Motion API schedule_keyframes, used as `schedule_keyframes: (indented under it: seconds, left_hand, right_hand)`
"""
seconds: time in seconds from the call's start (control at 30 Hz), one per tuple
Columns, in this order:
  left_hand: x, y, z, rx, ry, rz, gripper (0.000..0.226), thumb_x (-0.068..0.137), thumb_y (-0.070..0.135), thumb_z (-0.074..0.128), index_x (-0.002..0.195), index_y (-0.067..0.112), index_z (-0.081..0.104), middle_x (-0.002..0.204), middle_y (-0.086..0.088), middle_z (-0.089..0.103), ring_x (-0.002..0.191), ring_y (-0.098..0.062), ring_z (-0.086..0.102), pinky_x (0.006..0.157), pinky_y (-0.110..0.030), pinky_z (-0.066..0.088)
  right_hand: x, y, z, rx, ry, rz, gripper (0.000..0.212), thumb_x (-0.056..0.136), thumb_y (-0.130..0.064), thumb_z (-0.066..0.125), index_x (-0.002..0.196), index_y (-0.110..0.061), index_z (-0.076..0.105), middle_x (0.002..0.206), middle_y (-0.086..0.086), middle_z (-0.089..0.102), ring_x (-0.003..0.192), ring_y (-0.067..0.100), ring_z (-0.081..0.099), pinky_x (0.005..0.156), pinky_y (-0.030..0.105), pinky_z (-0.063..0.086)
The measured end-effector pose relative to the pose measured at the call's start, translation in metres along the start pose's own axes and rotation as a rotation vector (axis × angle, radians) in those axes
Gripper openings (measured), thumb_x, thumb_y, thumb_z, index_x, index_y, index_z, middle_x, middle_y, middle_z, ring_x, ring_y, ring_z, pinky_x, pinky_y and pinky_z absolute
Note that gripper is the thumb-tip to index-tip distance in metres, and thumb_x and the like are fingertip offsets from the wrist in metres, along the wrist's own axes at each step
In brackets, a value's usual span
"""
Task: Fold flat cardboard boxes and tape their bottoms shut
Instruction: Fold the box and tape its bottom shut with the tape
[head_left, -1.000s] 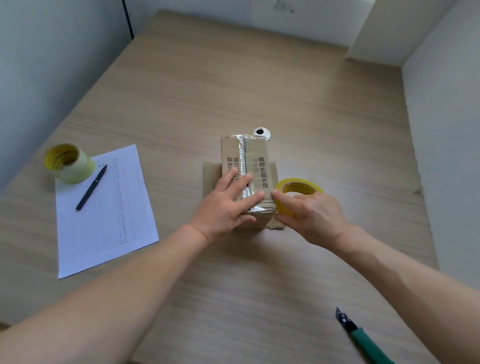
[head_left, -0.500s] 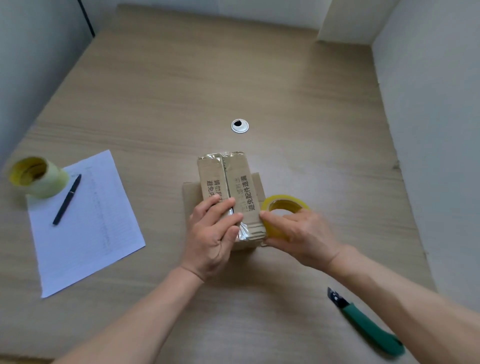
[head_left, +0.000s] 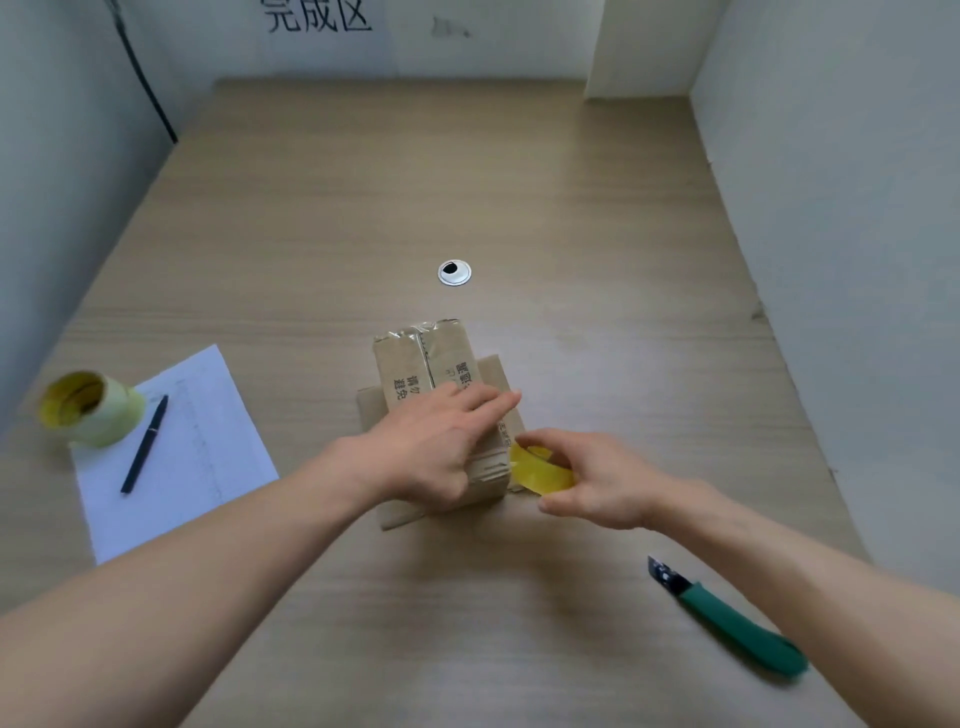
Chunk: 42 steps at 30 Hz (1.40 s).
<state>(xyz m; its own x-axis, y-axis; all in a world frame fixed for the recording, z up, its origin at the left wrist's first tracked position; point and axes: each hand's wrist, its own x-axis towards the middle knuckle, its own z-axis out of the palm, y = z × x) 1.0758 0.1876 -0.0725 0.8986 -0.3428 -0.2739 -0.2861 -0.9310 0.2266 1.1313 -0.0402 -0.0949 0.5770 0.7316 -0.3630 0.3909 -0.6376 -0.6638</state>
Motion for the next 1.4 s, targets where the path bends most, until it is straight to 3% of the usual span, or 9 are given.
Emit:
schedule_keyframes:
  seconds: [0.13, 0.27, 0.33, 0.53, 0.77, 0.9, 1.0, 1.17, 1.4]
  left_hand:
    - [0.012, 0.003, -0.003, -0.110, -0.059, -0.103, 0.107, 0.063, 0.058, 0.056, 0.153, 0.034, 0.003, 0.141, 0.008, 0.037, 0.117, -0.023, 0.042, 0.097, -0.039, 0.041]
    - [0.024, 0.010, -0.005, -0.149, -0.085, -0.150, 0.110, 0.063, 0.065, 0.065, 0.151, 0.036, 0.006, 0.143, 0.007, 0.039, 0.120, -0.027, 0.042, 0.098, -0.044, 0.040]
    - [0.029, 0.012, -0.010, -0.237, -0.075, -0.186, 0.110, 0.061, 0.067, 0.069, 0.150, 0.039, 0.010, 0.131, 0.006, 0.048, 0.117, -0.027, 0.047, 0.094, -0.042, 0.042]
    - [0.047, 0.027, -0.023, -0.228, -0.061, -0.313, 0.095, 0.058, 0.067, 0.072, 0.144, 0.045, 0.036, 0.125, 0.010, 0.058, 0.120, -0.020, 0.054, 0.093, -0.036, 0.048]
    - [0.057, 0.037, -0.024, -0.356, -0.019, -0.557, 0.039, 0.062, 0.036, 0.085, 0.096, 0.045, 0.069, 0.076, 0.021, 0.054, 0.097, -0.016, 0.061, 0.088, -0.034, 0.051]
    - [0.056, 0.042, -0.022, -0.400, -0.006, -0.612, 0.032, 0.062, 0.034, 0.086, 0.083, 0.044, 0.065, 0.078, 0.019, 0.054, 0.098, -0.018, 0.060, 0.095, -0.041, 0.048]
    - [0.054, 0.041, -0.024, -0.436, -0.021, -0.611, 0.030, 0.062, 0.032, 0.087, 0.079, 0.042, 0.066, 0.079, 0.018, 0.056, 0.098, -0.020, 0.060, 0.098, -0.043, 0.047]
    - [0.054, 0.043, -0.025, -0.464, -0.022, -0.618, 0.030, 0.062, 0.030, 0.088, 0.076, 0.041, 0.065, 0.079, 0.014, 0.059, 0.097, -0.022, 0.062, 0.098, -0.044, 0.047]
    - [0.055, 0.048, -0.028, -0.521, -0.016, -0.659, 0.032, 0.059, 0.027, 0.090, 0.077, 0.041, 0.067, 0.078, 0.011, 0.056, 0.098, -0.026, 0.063, 0.095, -0.047, 0.050]
  right_hand:
    - [-0.008, 0.001, -0.018, 0.210, -0.154, 0.147, 0.052, 0.078, -0.014, 0.073, 0.126, -0.030, 0.061, 0.106, 0.000, 0.069, 0.098, 0.020, 0.064, 0.089, 0.034, 0.050]
    - [0.007, -0.009, -0.041, -0.724, 0.059, -0.073, 0.015, 0.087, -0.038, 0.051, 0.094, -0.030, 0.062, 0.070, -0.008, 0.047, 0.081, 0.023, 0.058, 0.078, 0.037, 0.040]
    - [0.013, -0.021, -0.046, -0.813, 0.111, -0.123, 0.015, 0.088, -0.037, 0.048, 0.092, -0.029, 0.061, 0.067, -0.008, 0.041, 0.080, 0.023, 0.058, 0.072, 0.036, 0.034]
    - [0.011, -0.027, -0.043, -0.780, 0.184, -0.074, 0.021, 0.091, -0.036, 0.050, 0.103, -0.030, 0.065, 0.080, 0.000, 0.050, 0.073, 0.023, 0.047, 0.058, 0.031, 0.032]
    - [0.004, -0.029, -0.025, -0.697, 0.356, -0.154, 0.017, 0.088, -0.023, 0.056, 0.103, -0.019, 0.064, 0.084, 0.007, 0.065, 0.090, 0.030, 0.059, 0.055, 0.034, 0.037]
    - [-0.030, -0.004, -0.009, -0.475, 0.574, -0.249, 0.037, 0.079, -0.026, 0.068, 0.114, -0.015, 0.065, 0.122, 0.005, 0.063, 0.115, 0.027, 0.052, 0.089, 0.037, 0.049]
    - [-0.081, 0.043, 0.020, -0.271, 0.761, 0.060, 0.058, 0.067, -0.026, 0.072, 0.123, -0.016, 0.061, 0.123, 0.004, 0.059, 0.113, 0.027, 0.055, 0.093, 0.035, 0.046]
    - [-0.157, 0.102, 0.080, -0.452, 0.251, 0.685, 0.051, 0.074, -0.033, 0.057, 0.125, -0.031, 0.052, 0.113, -0.004, 0.057, 0.106, 0.022, 0.055, 0.084, 0.034, 0.046]
    - [-0.122, 0.063, 0.081, -0.032, 0.474, 0.264, 0.039, 0.093, -0.015, 0.059, 0.132, -0.019, 0.057, 0.121, 0.002, 0.062, 0.109, 0.026, 0.060, 0.086, 0.039, 0.050]
